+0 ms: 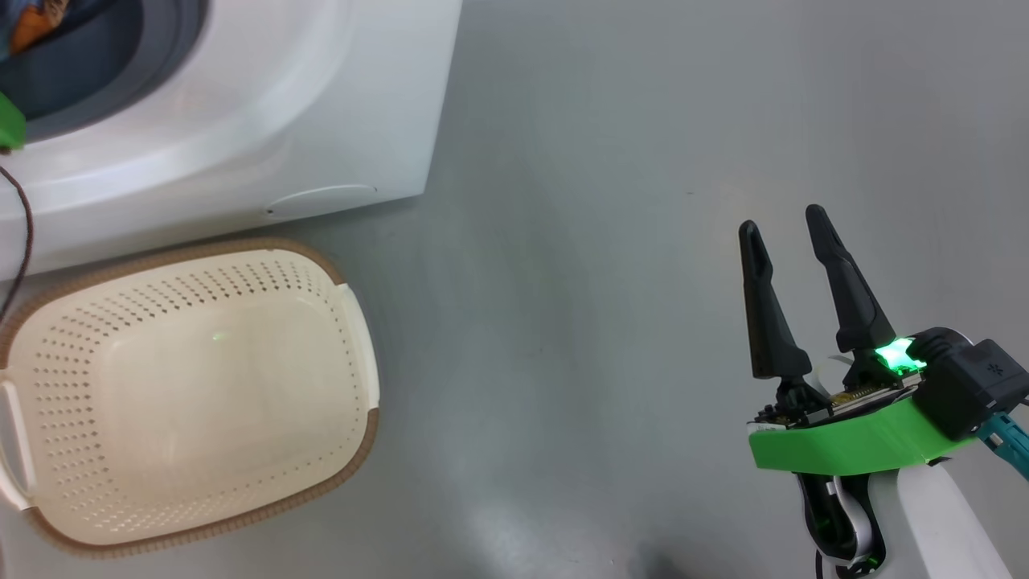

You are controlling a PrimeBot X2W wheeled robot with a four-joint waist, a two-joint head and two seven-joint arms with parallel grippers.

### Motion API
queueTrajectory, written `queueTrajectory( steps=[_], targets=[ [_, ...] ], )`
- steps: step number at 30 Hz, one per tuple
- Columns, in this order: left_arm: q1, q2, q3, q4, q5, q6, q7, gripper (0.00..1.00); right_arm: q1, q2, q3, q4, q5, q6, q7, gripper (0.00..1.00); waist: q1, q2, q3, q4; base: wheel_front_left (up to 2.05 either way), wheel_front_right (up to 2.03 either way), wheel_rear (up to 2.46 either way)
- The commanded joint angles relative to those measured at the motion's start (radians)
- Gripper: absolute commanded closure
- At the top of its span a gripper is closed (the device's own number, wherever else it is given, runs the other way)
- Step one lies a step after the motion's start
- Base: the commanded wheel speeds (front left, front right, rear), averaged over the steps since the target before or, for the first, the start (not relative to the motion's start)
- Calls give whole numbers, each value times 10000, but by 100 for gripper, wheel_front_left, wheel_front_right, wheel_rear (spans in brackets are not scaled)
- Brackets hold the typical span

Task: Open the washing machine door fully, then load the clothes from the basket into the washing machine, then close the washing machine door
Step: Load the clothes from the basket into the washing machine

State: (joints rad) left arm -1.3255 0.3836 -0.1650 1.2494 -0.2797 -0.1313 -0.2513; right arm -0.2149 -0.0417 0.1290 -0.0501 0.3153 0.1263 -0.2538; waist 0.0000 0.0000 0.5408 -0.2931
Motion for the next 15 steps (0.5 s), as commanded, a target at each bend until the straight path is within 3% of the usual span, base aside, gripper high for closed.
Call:
queueTrajectory(
  steps=[1, 7, 15],
  targets=[
    [369, 378, 17, -400, -212, 7, -89, 0, 267, -92, 170, -191, -107, 44, -80, 0, 0, 0, -141, 83, 0, 0, 0],
    [1518, 381, 337, -2126, -668, 7, -101, 0, 265, -234, 45, -184, -157, 44, -80, 0, 0, 0, -416, 282, 0, 0, 0],
    [3257, 35, 1265, -4166, -433, 18, -103, 0, 340, -444, -82, -153, -200, 44, -80, 0, 0, 0, -855, 578, 0, 0, 0]
  ],
)
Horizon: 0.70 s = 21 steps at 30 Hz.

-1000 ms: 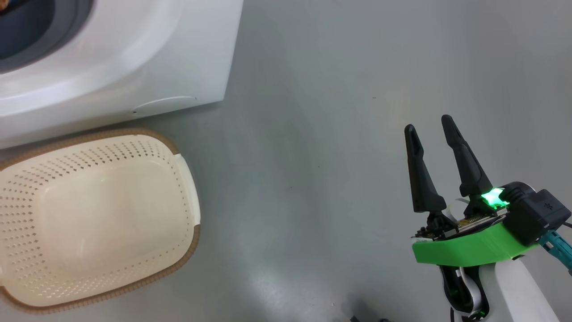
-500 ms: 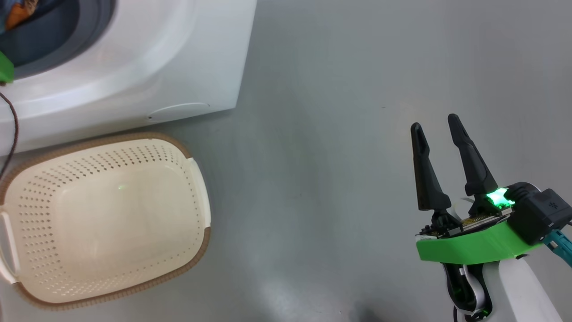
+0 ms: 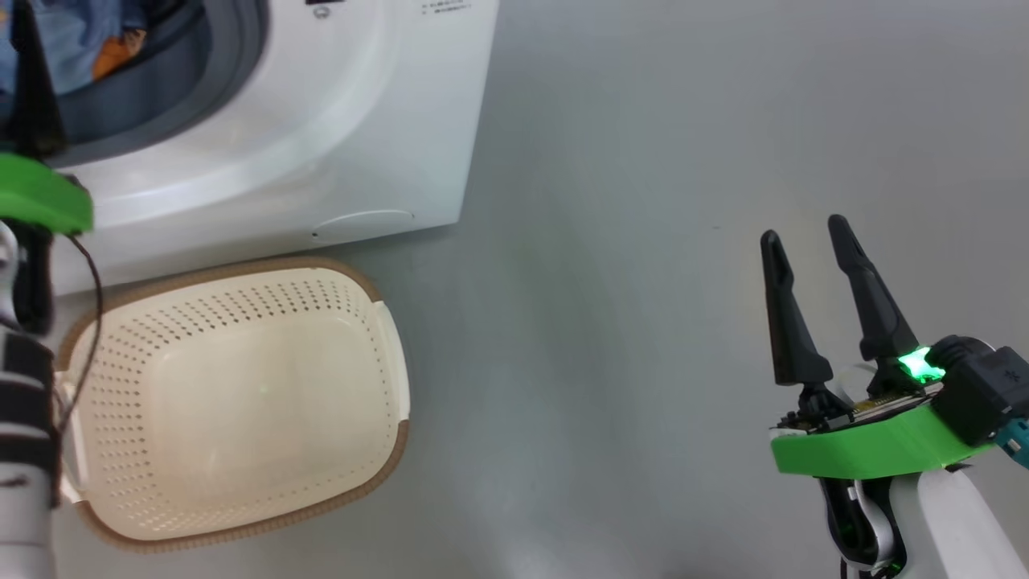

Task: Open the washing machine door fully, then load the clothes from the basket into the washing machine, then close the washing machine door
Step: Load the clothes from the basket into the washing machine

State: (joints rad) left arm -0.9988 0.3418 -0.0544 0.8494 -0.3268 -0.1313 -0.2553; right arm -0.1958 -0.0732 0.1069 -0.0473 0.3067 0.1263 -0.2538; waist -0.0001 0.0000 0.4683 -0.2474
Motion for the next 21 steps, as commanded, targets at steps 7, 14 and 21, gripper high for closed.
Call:
queueTrajectory(
  steps=[7, 14, 21],
  targets=[
    [1523, -108, 828, -1526, 660, 19, -63, 0, 331, -344, 56, -93, -118, 44, -80, 0, 1, 0, -653, 430, 0, 0, 0],
    [2923, -717, 1469, -2585, 1107, 13, -64, 0, 652, -524, 15, 35, -110, 44, -80, 0, 1, 0, -1299, 736, 0, 0, 0],
    [4542, -1352, 1748, -3530, 1506, 8, -64, 0, 1167, -693, -119, 141, -88, 44, -80, 0, 1, 0, -2108, 1095, 0, 0, 0]
  ],
)
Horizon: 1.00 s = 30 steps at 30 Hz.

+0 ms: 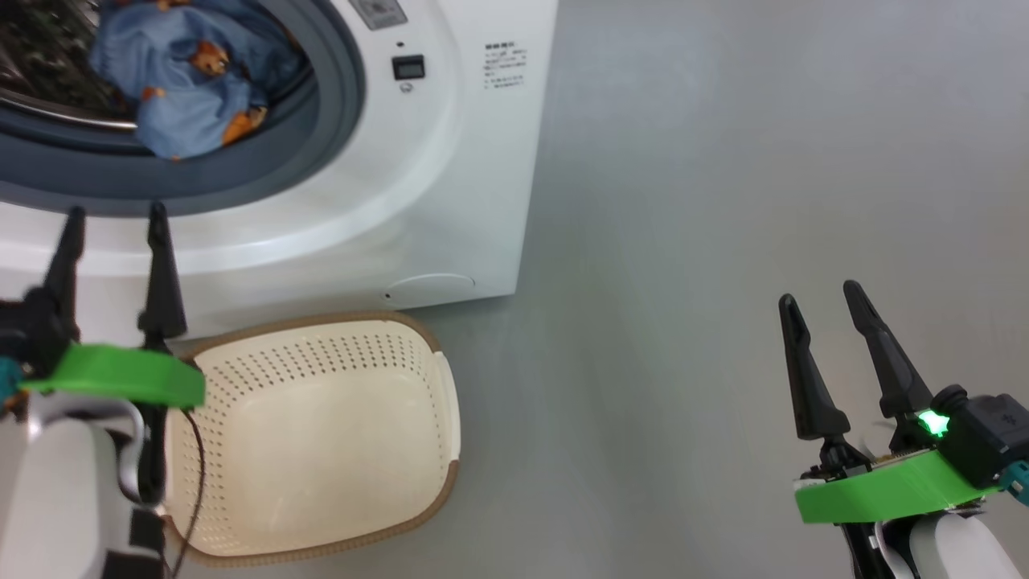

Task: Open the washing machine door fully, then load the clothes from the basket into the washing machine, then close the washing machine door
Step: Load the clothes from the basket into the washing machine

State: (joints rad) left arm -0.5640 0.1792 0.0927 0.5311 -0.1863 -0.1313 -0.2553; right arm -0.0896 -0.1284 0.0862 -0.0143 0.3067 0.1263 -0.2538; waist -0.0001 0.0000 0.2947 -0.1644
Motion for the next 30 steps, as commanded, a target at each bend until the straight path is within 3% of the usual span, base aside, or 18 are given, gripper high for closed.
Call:
queueTrajectory(
  steps=[1, 18, 30],
  targets=[
    [387, 225, 270, -420, 166, 8, -64, 0, 174, -164, 56, -181, -82, 44, -80, 0, 1, 0, -460, 321, 0, 0, 0],
    [2737, -471, 25, -1451, 216, 7, -64, 0, 1243, -416, -479, -130, -33, 44, -80, 0, 1, 0, -1605, 1213, 0, 0, 0],
    [4015, -733, 30, -2297, 334, 6, -64, 0, 1791, -335, -708, -102, -45, 44, -80, 0, 1, 0, -2065, 1408, 0, 0, 0]
  ],
)
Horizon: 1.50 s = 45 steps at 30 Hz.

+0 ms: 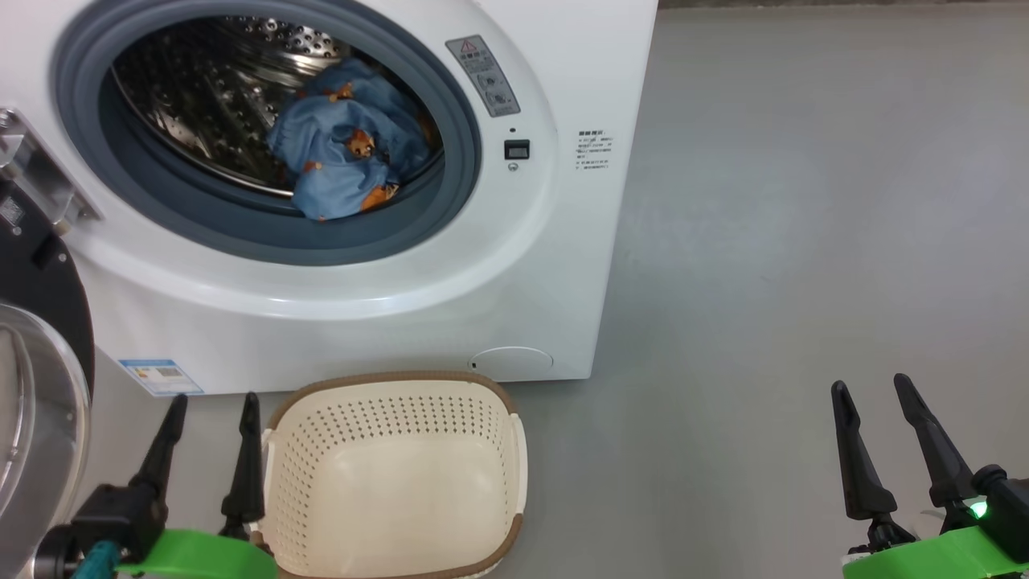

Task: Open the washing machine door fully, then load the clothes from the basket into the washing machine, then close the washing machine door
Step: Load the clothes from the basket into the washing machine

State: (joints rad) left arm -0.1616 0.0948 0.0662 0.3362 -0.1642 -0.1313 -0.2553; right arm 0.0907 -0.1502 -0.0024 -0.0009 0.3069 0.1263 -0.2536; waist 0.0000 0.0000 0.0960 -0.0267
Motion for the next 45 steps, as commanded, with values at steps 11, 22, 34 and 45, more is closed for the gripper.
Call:
queueTrajectory(
  steps=[11, 22, 34, 45],
  targets=[
    [697, 34, 317, -778, 64, 6, -64, 0, 283, -82, 67, -248, -51, 44, -82, 0, 0, 0, -341, 44, 0, 0, 0],
    [749, 100, 288, -945, 27, 6, -64, 0, 250, -54, 56, -276, -54, 44, -82, 0, 0, 0, -243, 6, 0, 0, 0],
    [774, 77, 216, -1049, 16, 6, -65, 0, 218, -55, 70, -278, -65, 44, -82, 0, 0, 0, -203, 20, 0, 0, 0],
    [799, 124, 158, -1008, -6, 6, -65, 0, 207, -59, 94, -276, -54, 44, -82, 0, 0, 0, -190, 10, 0, 0, 0]
  ],
)
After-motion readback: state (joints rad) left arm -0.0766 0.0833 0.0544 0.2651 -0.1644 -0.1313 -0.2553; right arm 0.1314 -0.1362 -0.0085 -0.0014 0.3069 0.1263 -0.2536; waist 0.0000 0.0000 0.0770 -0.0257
